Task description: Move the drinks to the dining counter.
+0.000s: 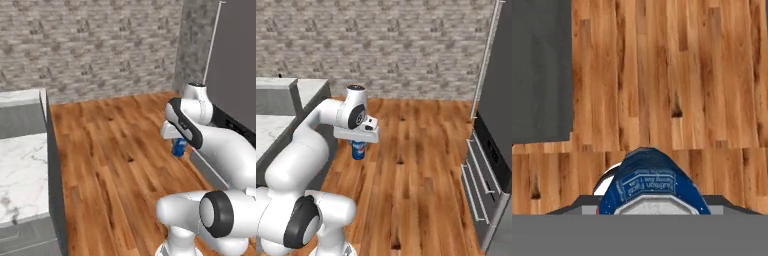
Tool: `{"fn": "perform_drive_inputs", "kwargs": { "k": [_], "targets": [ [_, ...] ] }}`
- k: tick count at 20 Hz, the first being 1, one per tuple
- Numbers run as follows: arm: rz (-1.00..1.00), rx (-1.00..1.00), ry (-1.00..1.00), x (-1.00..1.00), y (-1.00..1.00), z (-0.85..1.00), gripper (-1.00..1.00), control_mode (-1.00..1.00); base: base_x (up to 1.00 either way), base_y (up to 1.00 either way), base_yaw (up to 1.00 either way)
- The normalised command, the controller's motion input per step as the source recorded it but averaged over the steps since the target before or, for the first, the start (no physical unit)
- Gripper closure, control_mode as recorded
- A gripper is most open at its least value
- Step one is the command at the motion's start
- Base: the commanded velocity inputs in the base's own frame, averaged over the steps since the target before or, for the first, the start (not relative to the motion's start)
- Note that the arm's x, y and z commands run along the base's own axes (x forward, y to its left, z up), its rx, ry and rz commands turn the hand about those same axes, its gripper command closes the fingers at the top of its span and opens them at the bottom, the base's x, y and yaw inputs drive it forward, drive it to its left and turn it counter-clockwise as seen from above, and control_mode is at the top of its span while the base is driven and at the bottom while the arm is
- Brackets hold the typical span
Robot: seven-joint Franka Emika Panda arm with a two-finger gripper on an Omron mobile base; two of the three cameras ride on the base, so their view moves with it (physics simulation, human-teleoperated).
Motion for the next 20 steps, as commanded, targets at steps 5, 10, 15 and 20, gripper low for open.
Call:
{"fn": "perform_drive_inputs", "kwargs": {
  "k": [5, 10, 15, 20],
  "targets": [
    [0.0, 0.0, 0.0, 0.0, 0.0, 0.0, 1.0, 1.0, 1.0, -0.25, 0.41],
    [0.0, 0.0, 0.0, 0.0, 0.0, 0.0, 1.0, 1.0, 1.0, -0.34, 0.26],
    [0.0, 0.0, 0.0, 0.0, 0.0, 0.0, 1.0, 1.0, 1.0, -0.28, 0.22],
    [0.0, 0.0, 0.0, 0.0, 0.0, 0.0, 1.0, 1.0, 1.0, -0.21, 0.21]
  ]
}}
